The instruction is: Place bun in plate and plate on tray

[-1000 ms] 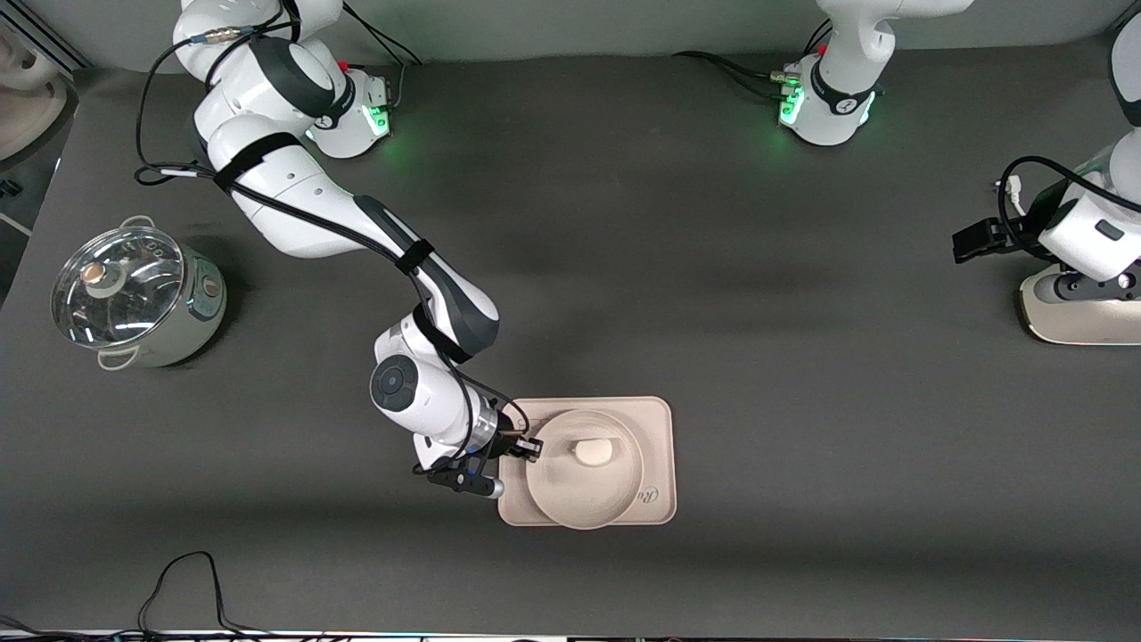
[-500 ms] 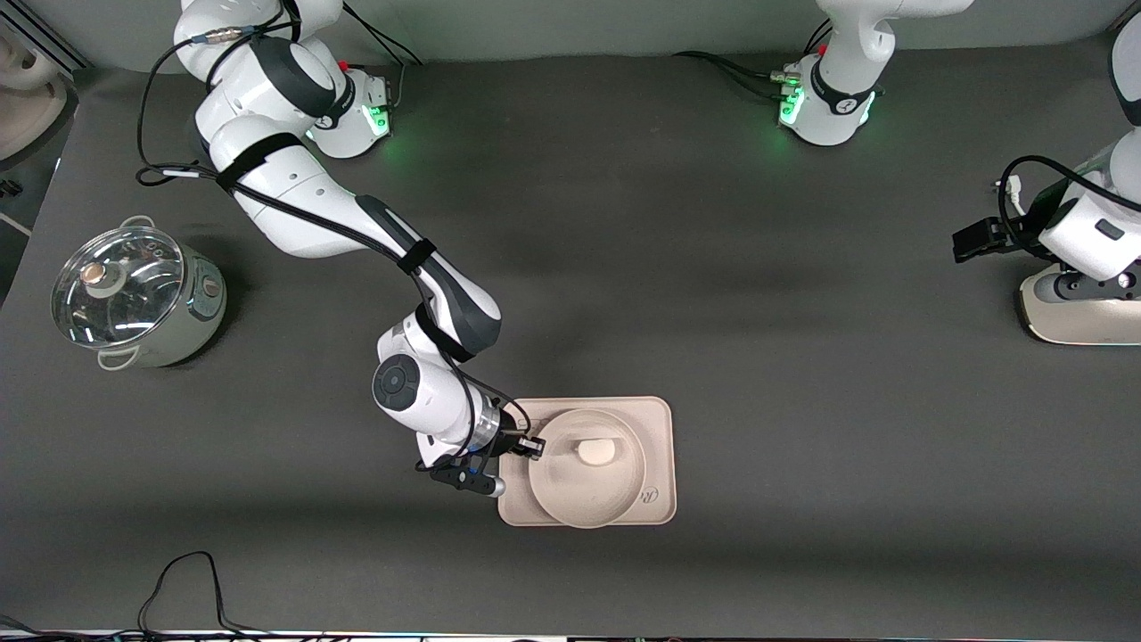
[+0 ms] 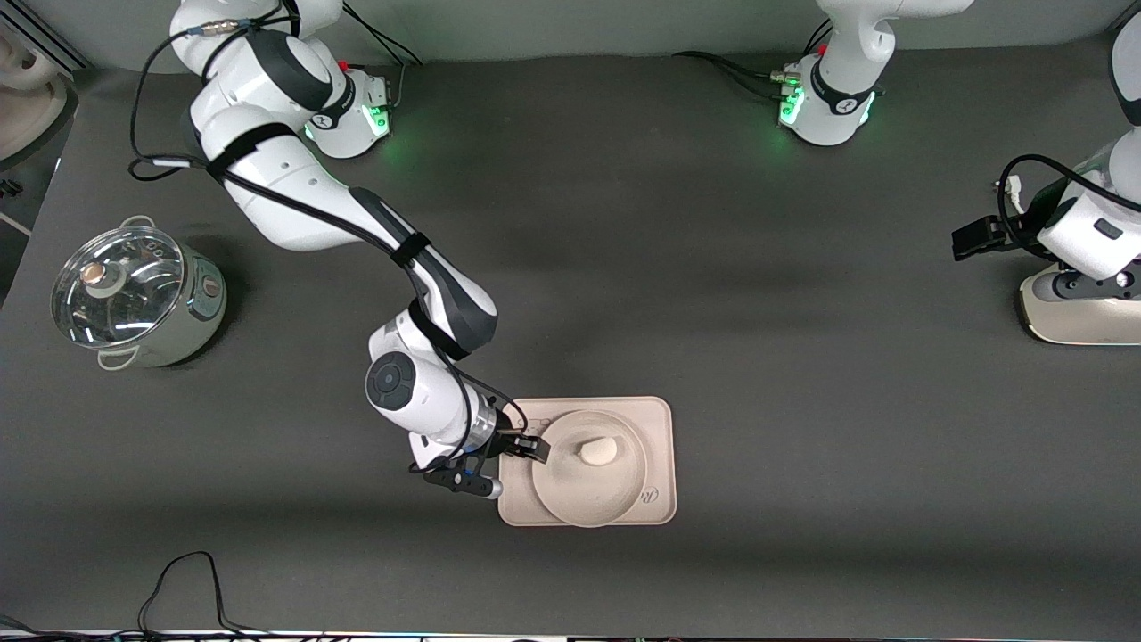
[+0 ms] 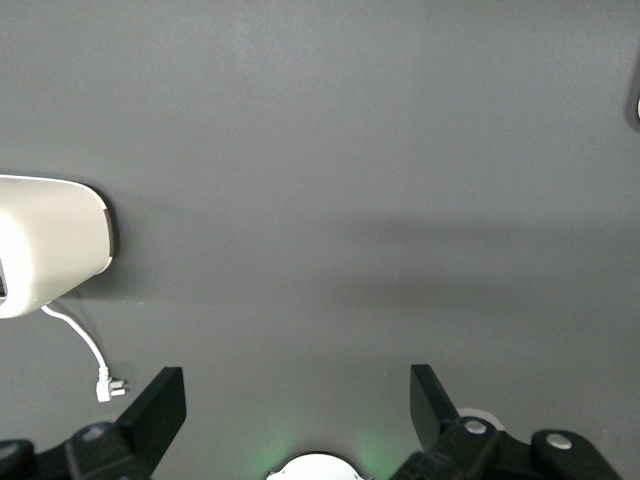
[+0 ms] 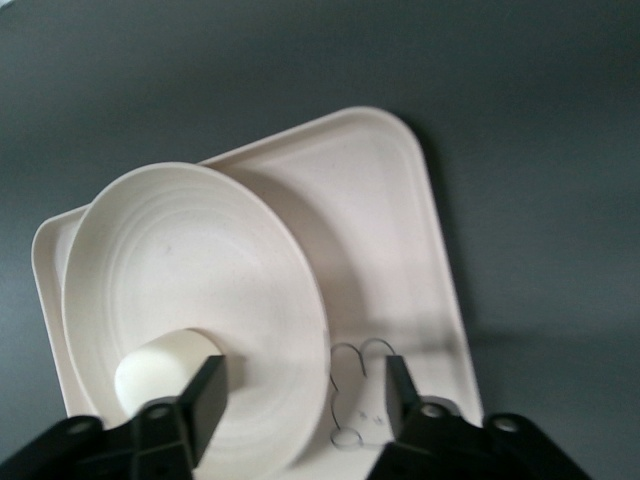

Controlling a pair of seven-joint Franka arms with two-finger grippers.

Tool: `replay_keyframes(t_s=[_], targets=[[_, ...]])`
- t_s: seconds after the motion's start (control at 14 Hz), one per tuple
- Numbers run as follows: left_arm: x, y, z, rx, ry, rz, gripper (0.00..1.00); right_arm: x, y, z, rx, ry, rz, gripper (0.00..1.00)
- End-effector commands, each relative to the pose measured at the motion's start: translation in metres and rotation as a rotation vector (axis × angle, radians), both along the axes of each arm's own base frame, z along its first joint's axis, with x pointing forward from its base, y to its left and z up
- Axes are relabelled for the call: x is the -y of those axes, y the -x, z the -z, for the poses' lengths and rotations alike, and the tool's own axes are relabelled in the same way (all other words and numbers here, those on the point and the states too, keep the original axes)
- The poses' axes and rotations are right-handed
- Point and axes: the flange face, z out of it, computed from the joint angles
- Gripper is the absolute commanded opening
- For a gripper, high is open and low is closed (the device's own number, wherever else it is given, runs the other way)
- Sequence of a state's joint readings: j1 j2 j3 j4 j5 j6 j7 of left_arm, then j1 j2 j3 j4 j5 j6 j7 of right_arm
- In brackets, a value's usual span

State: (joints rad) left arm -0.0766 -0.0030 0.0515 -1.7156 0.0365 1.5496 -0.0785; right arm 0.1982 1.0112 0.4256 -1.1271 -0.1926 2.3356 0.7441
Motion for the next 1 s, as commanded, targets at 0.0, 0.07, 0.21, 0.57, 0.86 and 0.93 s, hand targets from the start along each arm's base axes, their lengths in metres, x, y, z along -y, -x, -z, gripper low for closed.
replay_keyframes(t_s=[0.0, 0.07, 0.21, 0.57, 0.86, 0.93], targets=[[0.002, 0.007, -0.012, 0.003, 0.014, 0.014, 1.00, 0.012, 0.008, -0.080, 0.020, 0.154, -0.064, 1.00], [0.002, 0.007, -0.012, 0.004, 0.014, 0.014, 1.00, 0.017, 0.012, -0.096, 0.012, 0.198, -0.079, 1.00], [0.004, 0.008, -0.013, 0.009, 0.014, 0.018, 1.00, 0.039, 0.019, -0.145, -0.008, 0.268, -0.136, 1.00], [0.002, 0.021, -0.008, 0.053, 0.009, 0.020, 1.00, 0.121, 0.042, -0.239, -0.019, 0.330, -0.187, 1.00], [0.001, 0.020, -0.010, 0.061, 0.002, 0.021, 1.00, 0.202, 0.075, -0.296, -0.009, 0.321, -0.117, 1.00], [0.003, 0.019, -0.011, 0.064, 0.001, 0.024, 1.00, 0.223, 0.085, -0.307, 0.000, 0.341, -0.122, 1.00]])
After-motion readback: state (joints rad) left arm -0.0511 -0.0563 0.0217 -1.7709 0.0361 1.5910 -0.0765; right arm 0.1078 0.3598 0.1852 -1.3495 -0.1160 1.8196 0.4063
